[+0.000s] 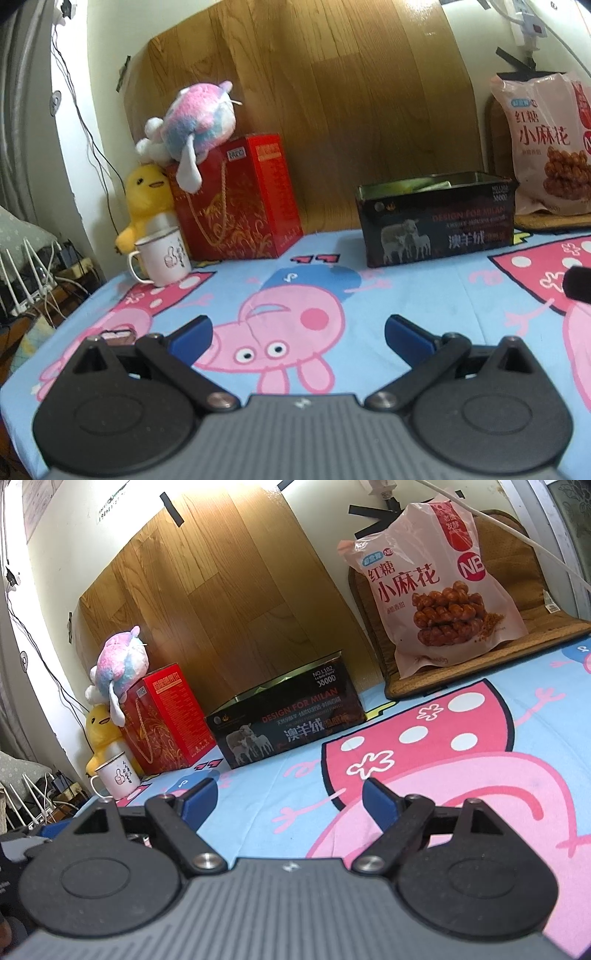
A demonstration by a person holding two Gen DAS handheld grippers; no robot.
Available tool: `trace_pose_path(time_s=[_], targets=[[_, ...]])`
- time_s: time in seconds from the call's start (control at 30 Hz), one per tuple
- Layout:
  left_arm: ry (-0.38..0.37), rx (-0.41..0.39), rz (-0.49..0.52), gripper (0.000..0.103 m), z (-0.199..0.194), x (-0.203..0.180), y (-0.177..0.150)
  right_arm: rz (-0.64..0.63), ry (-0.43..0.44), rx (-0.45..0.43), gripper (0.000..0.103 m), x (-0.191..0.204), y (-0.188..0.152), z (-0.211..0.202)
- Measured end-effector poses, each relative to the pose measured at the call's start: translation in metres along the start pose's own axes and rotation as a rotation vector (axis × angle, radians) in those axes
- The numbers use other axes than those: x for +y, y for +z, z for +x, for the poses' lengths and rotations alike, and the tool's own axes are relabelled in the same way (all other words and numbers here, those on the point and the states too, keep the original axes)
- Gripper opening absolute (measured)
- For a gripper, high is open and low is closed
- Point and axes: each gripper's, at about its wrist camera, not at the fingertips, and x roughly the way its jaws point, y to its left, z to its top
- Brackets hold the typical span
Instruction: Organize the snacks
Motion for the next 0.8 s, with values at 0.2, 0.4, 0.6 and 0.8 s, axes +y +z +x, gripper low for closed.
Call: trace_pose_path(time_s=[0.2, 0.4, 0.6, 0.8], targets=[[0.049, -0.024, -0.013, 0.103, -0.0074, 0.0052, 0.0065, 0.002, 0.002, 0.000, 0.088, 0.0000, 0.0000, -0.0008], [0.027, 0.017, 0.012, 0.103, -0.0059, 0.0065, 0.0092, 0.004, 0.002, -0.002, 0.088, 0.0008, -0.0001, -0.0009], [0.050, 0.019, 0.047, 0.103, -0.0050, 0.0060, 0.0085, 0.002, 0.003, -0.001, 0.089, 0.0016, -0.0004, -0.0004], [0.069, 0.010, 0.084, 0.103, -0.0033, 0.0049, 0.0071, 0.002, 0.003, 0.000, 0.089, 0.0012, -0.0003, -0.0004]])
